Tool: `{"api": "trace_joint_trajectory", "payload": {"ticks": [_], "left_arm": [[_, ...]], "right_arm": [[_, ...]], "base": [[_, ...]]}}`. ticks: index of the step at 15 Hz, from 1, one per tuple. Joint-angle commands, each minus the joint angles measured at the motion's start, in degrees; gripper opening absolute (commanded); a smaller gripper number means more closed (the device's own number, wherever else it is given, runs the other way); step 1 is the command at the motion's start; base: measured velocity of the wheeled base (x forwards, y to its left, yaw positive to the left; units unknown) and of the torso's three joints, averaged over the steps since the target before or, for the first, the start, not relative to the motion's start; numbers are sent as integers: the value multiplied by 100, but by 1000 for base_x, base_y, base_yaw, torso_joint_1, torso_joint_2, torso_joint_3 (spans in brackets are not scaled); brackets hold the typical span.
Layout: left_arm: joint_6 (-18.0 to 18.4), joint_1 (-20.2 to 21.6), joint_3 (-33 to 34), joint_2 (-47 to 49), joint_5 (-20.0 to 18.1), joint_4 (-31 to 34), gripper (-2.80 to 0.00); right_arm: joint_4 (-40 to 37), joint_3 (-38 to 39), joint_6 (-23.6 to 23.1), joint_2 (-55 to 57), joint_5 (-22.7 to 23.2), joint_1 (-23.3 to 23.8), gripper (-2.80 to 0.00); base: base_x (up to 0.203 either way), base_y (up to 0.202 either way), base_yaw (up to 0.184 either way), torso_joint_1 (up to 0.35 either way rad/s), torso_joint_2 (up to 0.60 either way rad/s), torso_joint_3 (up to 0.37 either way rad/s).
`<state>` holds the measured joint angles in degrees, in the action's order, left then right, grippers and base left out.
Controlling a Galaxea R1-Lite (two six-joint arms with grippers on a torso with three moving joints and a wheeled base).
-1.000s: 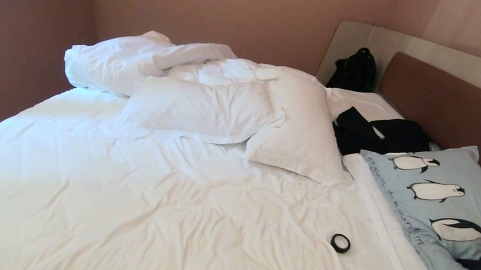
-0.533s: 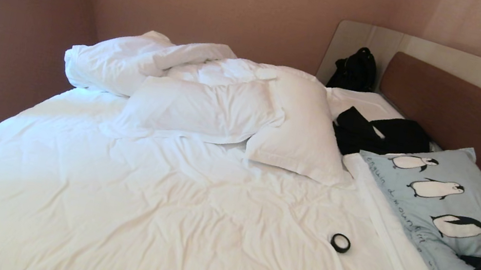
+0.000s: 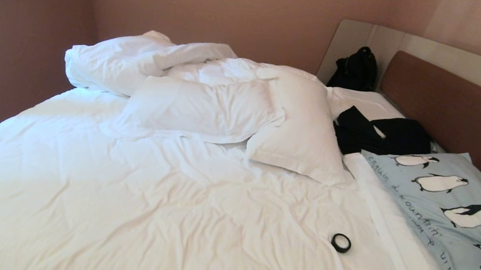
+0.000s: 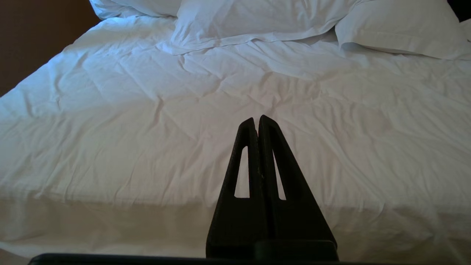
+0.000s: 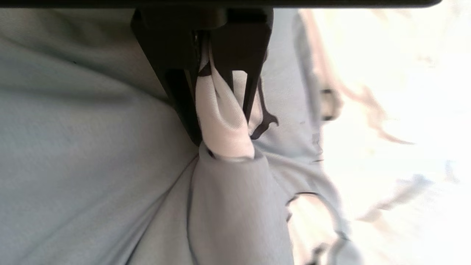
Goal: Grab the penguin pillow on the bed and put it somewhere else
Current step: Pick up the pillow
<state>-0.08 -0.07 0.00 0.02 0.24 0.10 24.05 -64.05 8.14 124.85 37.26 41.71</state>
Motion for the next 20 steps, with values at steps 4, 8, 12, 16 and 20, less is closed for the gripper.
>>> {"api": "trace_joint_trajectory", "payload": {"ticks": [4, 8, 12, 16, 20], "left_arm": [[-1, -1, 9, -2, 2, -1, -280], [-1, -1, 9, -2, 2, -1, -280], [-1, -1, 9, -2, 2, -1, -280], [-1, -1, 9, -2, 2, -1, -280], [-1, -1, 9, -2, 2, -1, -280]], "right_arm": [[29, 154, 303, -535, 1159, 162, -280], [42, 79, 580, -1033, 1158, 154, -280], [9, 68, 883, -2129, 1160, 146, -280], [-284, 61, 1277, -3456, 1110, 159, -280], [-1275, 135, 1422, -4671, -288, 169, -280]], "base": [[0, 0, 0, 0, 0, 0], [0, 0, 0, 0, 0, 0], [0, 0, 0, 0, 0, 0], [0, 0, 0, 0, 0, 0], [0, 0, 0, 0, 0, 0]]}}
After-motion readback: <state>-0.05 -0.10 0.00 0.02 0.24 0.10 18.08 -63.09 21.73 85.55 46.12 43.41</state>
